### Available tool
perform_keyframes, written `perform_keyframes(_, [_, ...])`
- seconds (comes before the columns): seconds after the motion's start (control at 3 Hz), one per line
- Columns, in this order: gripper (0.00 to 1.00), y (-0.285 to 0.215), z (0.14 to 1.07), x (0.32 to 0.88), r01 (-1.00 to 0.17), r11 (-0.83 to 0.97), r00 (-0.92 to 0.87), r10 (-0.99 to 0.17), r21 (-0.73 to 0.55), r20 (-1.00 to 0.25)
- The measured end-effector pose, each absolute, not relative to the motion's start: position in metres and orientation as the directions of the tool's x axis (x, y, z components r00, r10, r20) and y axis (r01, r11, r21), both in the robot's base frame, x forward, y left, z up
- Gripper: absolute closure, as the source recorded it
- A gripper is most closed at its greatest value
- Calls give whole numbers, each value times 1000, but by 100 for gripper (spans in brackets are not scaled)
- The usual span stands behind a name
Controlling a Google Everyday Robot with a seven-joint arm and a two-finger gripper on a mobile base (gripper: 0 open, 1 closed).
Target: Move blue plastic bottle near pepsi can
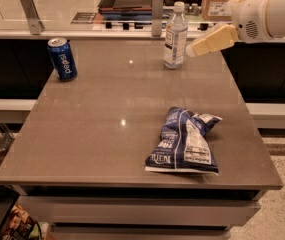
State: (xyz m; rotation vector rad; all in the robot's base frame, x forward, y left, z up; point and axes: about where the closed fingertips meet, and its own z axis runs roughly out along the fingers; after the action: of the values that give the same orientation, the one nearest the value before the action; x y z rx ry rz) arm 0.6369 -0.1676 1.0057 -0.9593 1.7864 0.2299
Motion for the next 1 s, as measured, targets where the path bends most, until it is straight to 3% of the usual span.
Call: perform_keyframes(1.0, [0,-152,990,706,-675,709,-71,-338,-205,-938])
